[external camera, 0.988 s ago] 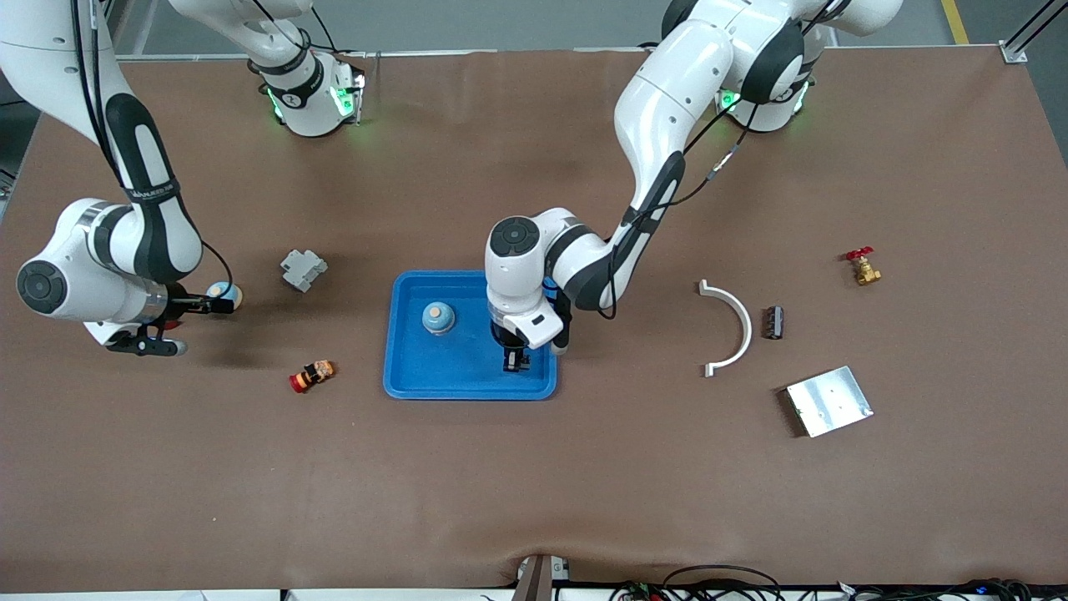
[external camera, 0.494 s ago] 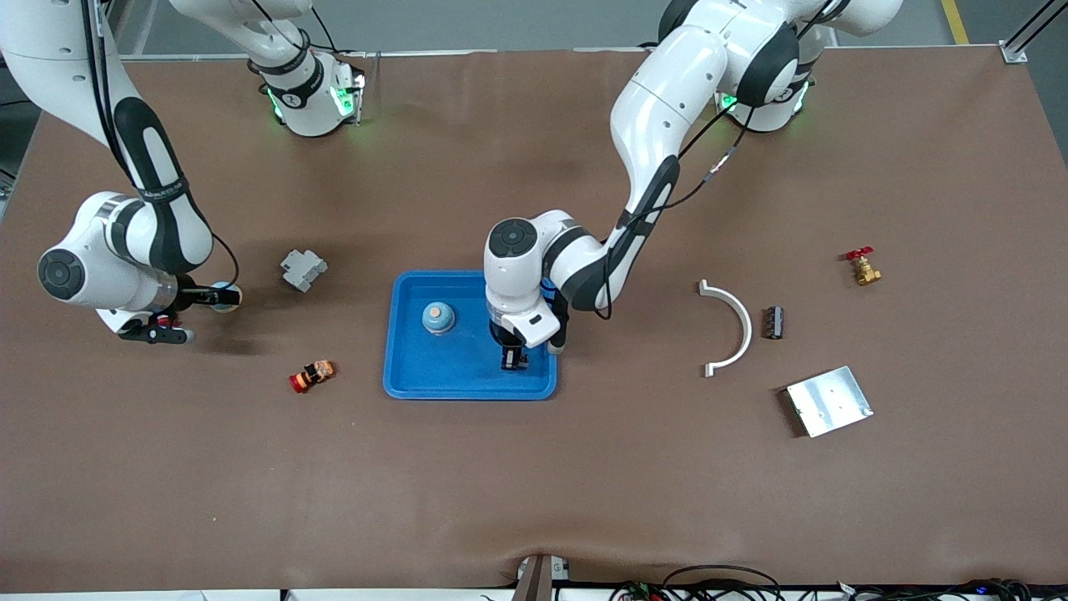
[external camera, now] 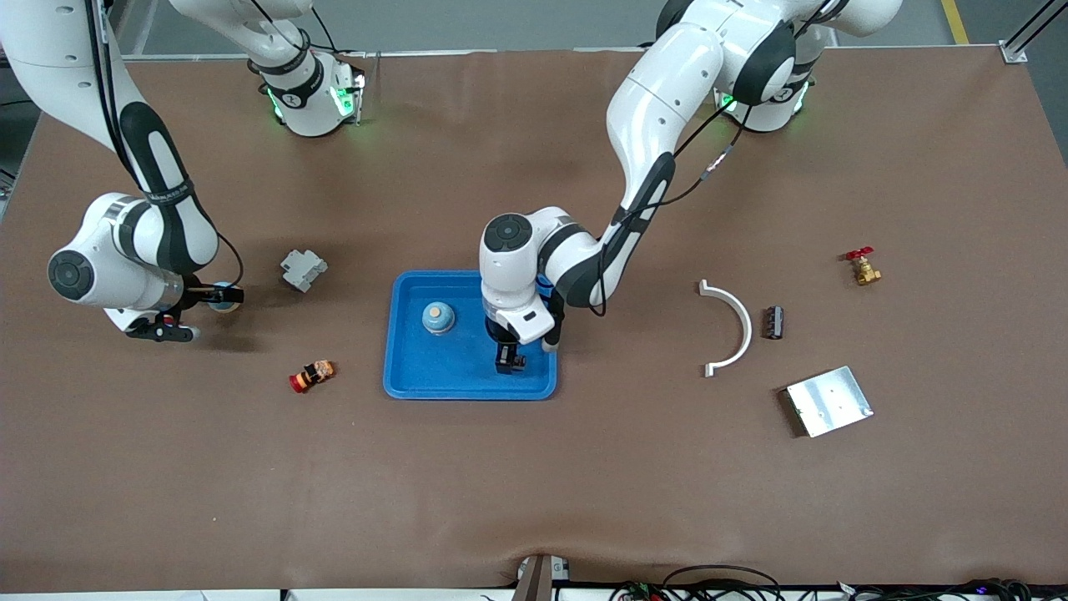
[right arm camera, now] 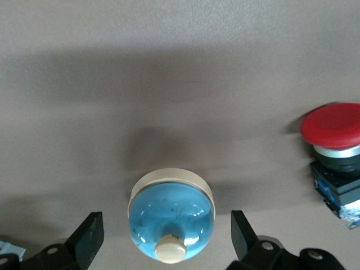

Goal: Place electrolytic capacitor and blue bell in tray
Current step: 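Lower the capacitor into the tray and open the left gripper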

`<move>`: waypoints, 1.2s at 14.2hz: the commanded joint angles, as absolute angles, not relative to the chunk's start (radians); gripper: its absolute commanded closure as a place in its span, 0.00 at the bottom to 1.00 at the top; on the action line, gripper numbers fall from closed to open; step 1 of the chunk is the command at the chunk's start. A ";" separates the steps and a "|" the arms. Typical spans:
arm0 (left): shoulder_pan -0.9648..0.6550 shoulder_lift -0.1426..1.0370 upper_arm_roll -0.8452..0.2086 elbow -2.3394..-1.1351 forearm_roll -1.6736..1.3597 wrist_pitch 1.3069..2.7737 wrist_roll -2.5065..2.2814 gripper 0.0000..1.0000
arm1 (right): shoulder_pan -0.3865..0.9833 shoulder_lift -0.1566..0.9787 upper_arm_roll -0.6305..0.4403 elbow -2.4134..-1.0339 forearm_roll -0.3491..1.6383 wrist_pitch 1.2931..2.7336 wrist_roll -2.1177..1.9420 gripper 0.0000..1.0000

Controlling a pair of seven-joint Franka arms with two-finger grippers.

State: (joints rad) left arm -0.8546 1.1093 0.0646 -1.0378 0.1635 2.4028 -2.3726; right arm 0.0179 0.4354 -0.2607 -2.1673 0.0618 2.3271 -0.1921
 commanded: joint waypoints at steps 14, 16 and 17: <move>-0.694 0.754 -0.006 -1.334 0.086 2.137 -1.907 0.00 | 0.005 0.457 -0.252 -2.172 0.075 2.338 -0.210 0.04; -0.594 0.633 -0.081 -1.502 0.087 2.187 -1.803 0.00 | 0.005 0.457 -0.252 -2.171 0.075 2.336 -0.210 0.14; -0.551 0.571 -0.107 -1.600 0.089 2.230 -1.751 0.00 | 0.005 0.457 -0.252 -2.169 0.077 2.336 -0.210 0.19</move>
State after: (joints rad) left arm -0.6406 0.7589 -0.0422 -1.3296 0.1034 2.1523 -1.8536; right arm 0.0178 0.4577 -0.2601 -2.1679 0.0623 2.3355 -0.1921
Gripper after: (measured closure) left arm 0.000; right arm 0.084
